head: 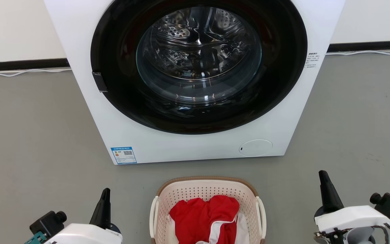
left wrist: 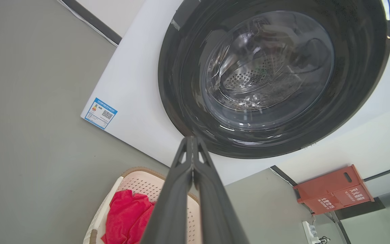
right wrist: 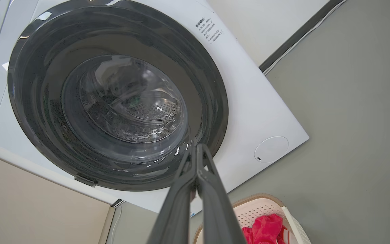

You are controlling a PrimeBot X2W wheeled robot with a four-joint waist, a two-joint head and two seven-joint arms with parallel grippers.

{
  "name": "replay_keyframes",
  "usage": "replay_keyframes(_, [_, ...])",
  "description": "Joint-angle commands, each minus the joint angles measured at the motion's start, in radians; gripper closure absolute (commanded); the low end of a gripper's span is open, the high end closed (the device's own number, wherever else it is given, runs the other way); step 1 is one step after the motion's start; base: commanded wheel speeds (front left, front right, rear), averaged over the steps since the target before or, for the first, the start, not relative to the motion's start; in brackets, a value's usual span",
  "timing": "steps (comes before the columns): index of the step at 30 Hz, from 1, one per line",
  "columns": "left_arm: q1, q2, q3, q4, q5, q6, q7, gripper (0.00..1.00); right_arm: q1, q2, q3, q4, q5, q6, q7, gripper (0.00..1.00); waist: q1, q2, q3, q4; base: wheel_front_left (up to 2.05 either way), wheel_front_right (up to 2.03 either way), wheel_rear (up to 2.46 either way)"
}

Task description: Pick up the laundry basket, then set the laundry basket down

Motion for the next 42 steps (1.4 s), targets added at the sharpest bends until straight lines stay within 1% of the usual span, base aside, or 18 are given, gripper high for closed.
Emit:
replay_keyframes(1, [-0.053, 0.008, 0.020, -0.032, -0.032, -0.006, 0.009, 1.00, -0.029, -0.003, -0.003, -0.035, 0.033, 0.003, 0.014, 1.00, -0.0001, -0.0001, 0.000, 0.001, 0.00, 0.00, 0.00])
replay_keyframes(42, [-0.074, 0.013, 0.078, -0.052, -0.449, -0.026, 0.127, 1.00, -0.027, 0.011, -0.059, -0.077, 0.431, 0.005, 0.130, 1.00, -0.0001, -0.0001, -0.007, 0.016, 0.00, 0.00, 0.00])
